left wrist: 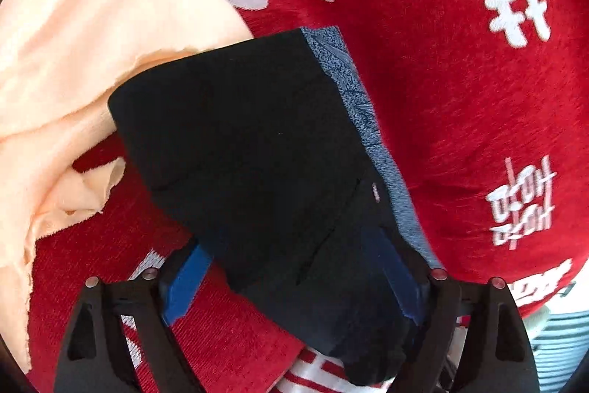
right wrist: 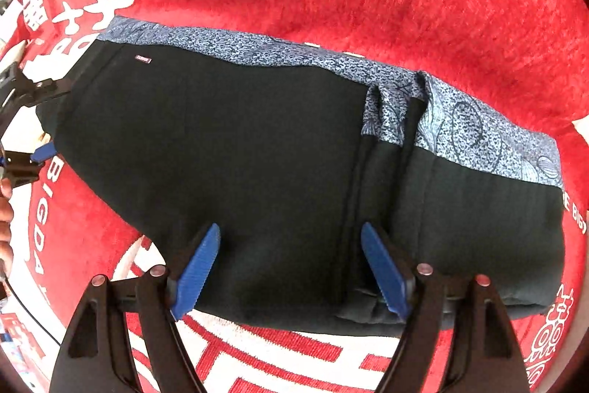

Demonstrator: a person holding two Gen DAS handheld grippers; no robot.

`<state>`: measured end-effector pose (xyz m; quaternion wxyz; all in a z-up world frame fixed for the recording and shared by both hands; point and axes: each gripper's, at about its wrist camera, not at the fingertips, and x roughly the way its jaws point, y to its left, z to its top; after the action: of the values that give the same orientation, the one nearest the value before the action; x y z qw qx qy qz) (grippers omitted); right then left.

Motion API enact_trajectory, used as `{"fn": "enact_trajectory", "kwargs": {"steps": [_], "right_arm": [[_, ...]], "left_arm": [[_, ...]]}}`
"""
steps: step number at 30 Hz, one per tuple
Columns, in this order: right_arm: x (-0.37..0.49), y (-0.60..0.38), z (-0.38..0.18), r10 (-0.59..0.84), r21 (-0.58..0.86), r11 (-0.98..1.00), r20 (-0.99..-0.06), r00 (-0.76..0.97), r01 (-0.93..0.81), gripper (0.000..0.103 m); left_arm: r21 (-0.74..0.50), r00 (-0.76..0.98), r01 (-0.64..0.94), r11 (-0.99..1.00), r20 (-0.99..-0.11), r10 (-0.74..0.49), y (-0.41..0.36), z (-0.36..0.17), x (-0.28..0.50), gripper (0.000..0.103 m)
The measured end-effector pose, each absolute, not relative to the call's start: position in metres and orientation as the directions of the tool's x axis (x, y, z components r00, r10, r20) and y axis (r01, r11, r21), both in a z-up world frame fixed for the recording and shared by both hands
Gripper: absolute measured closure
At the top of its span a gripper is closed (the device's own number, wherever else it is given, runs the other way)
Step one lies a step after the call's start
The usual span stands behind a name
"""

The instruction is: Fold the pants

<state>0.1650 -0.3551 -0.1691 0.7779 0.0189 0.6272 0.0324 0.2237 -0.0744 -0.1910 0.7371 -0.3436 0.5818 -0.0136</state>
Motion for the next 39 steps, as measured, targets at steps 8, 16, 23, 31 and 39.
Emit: {"fn": "enact_trajectory", "kwargs": {"steps": [8, 16, 23, 31, 39], "right_arm": [[0.175, -0.376, -0.15, 0.19, 0.202, 0.978, -0.963, 0.191, 0.043, 0.04], [0.246, -0.365, -0.089, 0.41, 0.414, 0.91, -0.902, 0.136, 0.004, 0.019], [0.345, -0.274, -0.074, 0.568, 0.575, 0.813, -0.818, -0.091, -0.091, 0.012], [0.376, -0.122, -0.107, 0.304, 0.448, 0.795, -0.878, -0.369, -0.41, 0.012], [0.366, -0.109, -0.153, 0.192, 0.422, 0.793, -0.858, -0.476, -0.44, 0.072]], "left_arm": [[-0.31, 0.307, -0.27, 0.912, -0.925, -0.224, -0.098, -0.164, 0.229, 0.078], [0.033, 0.407, 0.014, 0.999, -0.913, 0.024, -0.158, -0.135, 0.22, 0.078], [0.174, 0.446, 0.096, 0.98, -0.888, 0.114, -0.181, -0.135, 0.216, 0.078], [0.218, 0.462, 0.091, 0.972, -0.874, 0.153, -0.191, -0.135, 0.216, 0.078], [0.216, 0.454, 0.089, 0.972, -0.878, 0.153, -0.193, -0.138, 0.215, 0.078]]}}
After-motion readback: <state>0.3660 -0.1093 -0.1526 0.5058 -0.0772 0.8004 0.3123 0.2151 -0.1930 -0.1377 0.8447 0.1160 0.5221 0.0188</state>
